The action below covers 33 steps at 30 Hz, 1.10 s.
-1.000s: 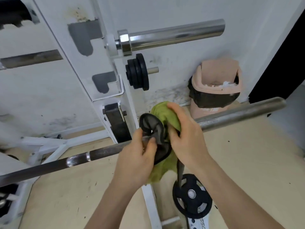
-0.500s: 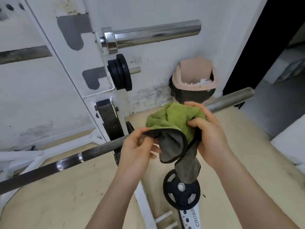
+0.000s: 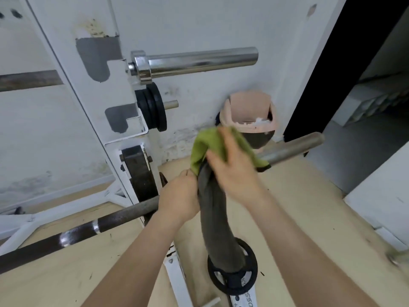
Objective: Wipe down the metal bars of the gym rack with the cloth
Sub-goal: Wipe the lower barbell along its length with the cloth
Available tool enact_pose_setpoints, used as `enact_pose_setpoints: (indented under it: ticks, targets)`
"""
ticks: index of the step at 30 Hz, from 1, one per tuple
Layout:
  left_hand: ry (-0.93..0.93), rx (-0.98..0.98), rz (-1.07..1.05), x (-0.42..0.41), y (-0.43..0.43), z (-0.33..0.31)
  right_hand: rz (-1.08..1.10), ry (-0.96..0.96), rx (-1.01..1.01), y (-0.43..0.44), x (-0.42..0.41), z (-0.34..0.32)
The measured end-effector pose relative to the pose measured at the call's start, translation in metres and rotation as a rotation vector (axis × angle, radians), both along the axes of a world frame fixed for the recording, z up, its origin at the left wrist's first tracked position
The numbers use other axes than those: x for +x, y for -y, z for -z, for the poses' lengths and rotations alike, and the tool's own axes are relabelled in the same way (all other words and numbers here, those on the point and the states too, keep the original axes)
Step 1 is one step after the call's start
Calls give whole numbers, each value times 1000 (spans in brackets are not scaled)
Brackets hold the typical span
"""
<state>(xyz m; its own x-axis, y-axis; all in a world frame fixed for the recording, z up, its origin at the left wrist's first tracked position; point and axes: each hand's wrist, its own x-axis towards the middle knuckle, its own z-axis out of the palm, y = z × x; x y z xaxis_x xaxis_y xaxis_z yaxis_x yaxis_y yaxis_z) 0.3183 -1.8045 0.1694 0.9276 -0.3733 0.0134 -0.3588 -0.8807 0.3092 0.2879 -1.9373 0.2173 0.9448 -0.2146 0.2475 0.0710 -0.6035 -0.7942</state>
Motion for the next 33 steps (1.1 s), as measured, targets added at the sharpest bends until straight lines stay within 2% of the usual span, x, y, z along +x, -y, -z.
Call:
enact_pose_setpoints:
  ticks: [1,3,6,13,15,17,19,21,22,24,26,30,33]
  targets:
    - [15,-27,-1,-1,1,0,-28,-75,-174,-6,1,24]
    - [10,-75,-7,-3,2,2,4,-93,-451,-13,6,54]
    - [16,-79,-47,-5,2,4,20,-136,-582,0,28,49]
    - [31,-61,-117,-8,8,6,146,-307,-630,87,52,36]
    - [72,-48,-128,-10,13,3,48,-266,-629,84,50,27]
    - [161,-5,-125,-13,18,8,-98,-146,-589,69,40,23]
    - [260,10,-121,-20,21,18,-166,-58,-395,58,25,19]
    - [300,-12,-132,-24,20,22,-102,-29,-30,62,18,13]
    - [302,-15,-137,-23,19,23,-41,6,62,65,16,13]
    - [297,-14,-139,-20,19,18,24,30,-1,61,13,14]
    - [258,-41,-133,-12,23,13,-52,-25,-154,44,10,25]
    - [-7,-128,-188,-2,24,7,-115,26,-513,29,20,65]
    - [9,-59,-174,-8,21,9,-68,31,-599,52,33,63]
